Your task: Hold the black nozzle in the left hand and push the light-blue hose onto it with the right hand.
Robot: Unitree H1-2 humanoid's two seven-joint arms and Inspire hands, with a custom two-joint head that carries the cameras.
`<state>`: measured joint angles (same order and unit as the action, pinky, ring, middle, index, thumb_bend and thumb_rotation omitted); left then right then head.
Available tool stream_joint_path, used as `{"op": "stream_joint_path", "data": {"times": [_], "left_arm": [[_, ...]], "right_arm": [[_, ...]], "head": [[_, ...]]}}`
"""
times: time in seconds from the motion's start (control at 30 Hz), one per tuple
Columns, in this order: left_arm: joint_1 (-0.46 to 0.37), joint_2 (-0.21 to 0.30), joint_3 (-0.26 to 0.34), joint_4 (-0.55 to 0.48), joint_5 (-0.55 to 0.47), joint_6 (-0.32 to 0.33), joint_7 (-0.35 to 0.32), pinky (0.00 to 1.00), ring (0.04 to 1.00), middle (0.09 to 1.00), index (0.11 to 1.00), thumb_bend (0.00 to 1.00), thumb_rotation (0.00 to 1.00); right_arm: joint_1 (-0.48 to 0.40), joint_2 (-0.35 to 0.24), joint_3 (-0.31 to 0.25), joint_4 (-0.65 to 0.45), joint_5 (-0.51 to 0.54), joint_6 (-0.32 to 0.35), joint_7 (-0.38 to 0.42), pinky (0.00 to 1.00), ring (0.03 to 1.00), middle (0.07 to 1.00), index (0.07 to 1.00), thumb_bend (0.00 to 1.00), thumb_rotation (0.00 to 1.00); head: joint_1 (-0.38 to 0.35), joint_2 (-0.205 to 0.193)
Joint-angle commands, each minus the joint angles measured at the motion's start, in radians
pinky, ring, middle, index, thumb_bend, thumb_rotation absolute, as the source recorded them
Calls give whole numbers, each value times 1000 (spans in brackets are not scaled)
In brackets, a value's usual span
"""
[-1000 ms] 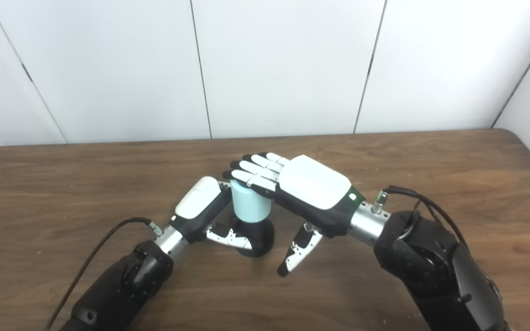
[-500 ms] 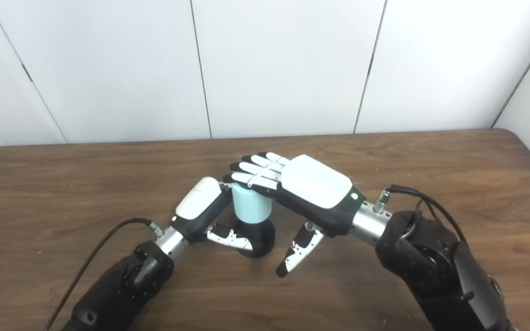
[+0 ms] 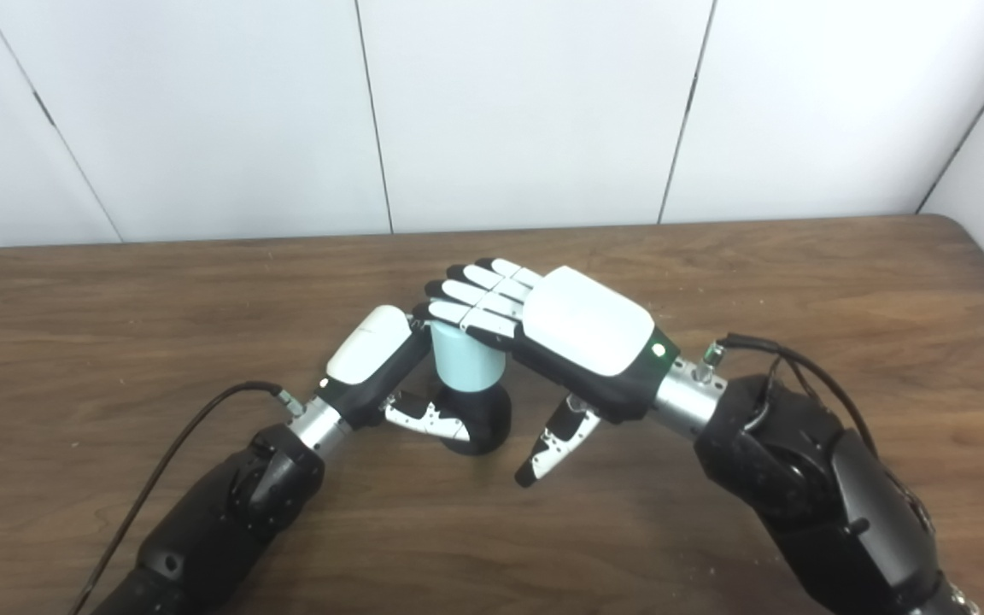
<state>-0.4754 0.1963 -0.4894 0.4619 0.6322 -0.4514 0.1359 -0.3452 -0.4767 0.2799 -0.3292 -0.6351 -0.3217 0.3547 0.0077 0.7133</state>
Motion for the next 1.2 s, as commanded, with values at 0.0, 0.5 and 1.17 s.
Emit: {"op": "stream_joint_path", "data": {"times": [0.0, 0.5, 1.17], "left_arm": [[204, -13, -51, 104, 20, 32, -31, 507, 470, 422, 427, 657, 417], [206, -13, -50, 100, 16, 34, -33, 507, 473, 422, 421, 658, 418], [211, -6, -50, 81, 17, 46, -39, 511, 479, 423, 415, 658, 417]], "right_arm": [[5, -36, 13, 25, -33, -91, -14, 963, 985, 949, 900, 821, 194], [27, -41, 41, 63, -41, -76, -13, 975, 989, 952, 905, 802, 150], [52, -37, 43, 71, -23, -42, -10, 978, 991, 953, 911, 815, 148]], "head": [[1, 2], [2, 5], [4, 10]]}}
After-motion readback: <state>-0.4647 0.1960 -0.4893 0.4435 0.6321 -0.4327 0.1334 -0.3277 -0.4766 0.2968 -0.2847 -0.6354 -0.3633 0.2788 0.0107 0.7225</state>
